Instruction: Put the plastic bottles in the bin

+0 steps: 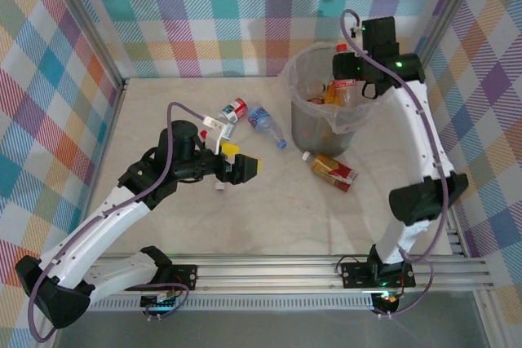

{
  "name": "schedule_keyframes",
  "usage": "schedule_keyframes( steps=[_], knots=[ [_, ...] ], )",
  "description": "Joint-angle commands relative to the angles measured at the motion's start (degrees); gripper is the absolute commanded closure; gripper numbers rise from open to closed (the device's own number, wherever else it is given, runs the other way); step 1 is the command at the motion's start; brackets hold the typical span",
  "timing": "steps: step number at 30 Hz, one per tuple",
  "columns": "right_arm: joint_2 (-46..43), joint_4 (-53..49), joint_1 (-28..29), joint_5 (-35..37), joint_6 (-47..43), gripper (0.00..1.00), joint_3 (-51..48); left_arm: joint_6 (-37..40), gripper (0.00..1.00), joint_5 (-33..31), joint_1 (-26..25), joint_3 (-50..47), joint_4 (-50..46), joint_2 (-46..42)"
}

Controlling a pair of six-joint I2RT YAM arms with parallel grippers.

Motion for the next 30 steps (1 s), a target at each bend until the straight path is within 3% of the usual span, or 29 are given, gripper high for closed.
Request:
schedule_keyframes(
  steps=[1, 10, 19, 23, 30],
  knots=[
    [-6.7, 0.9, -0.2, -6.5, 1.7, 0.16, -5.6, 1.4, 0.0, 0.4, -0.6, -1.4, 0.8, 0.1],
    [-28.1, 5.6, -0.2, -17.7, 5.3, 0.13, -29.9, 0.4, 0.0, 1.4, -1.1, -1.2, 3.3, 1.8],
    [-44.6, 14.9, -0.2, -21.9, 13.1, 0.05, -56.3, -0.2, 0.0, 1.3, -1.7, -2.6, 4.8, 2.0],
    [-47.4, 20.4, -0.2, -20.9, 17.5, 0.01, -66.8, -0.3, 0.0, 1.4, -1.9, -2.7, 4.8, 1.9],
    [-43.7, 30.9, -1.2, -20.2, 19.2, 0.0, -76.6, -0.4, 0.0, 1.3, -2.2, -3.9, 4.9, 1.1]
  ],
)
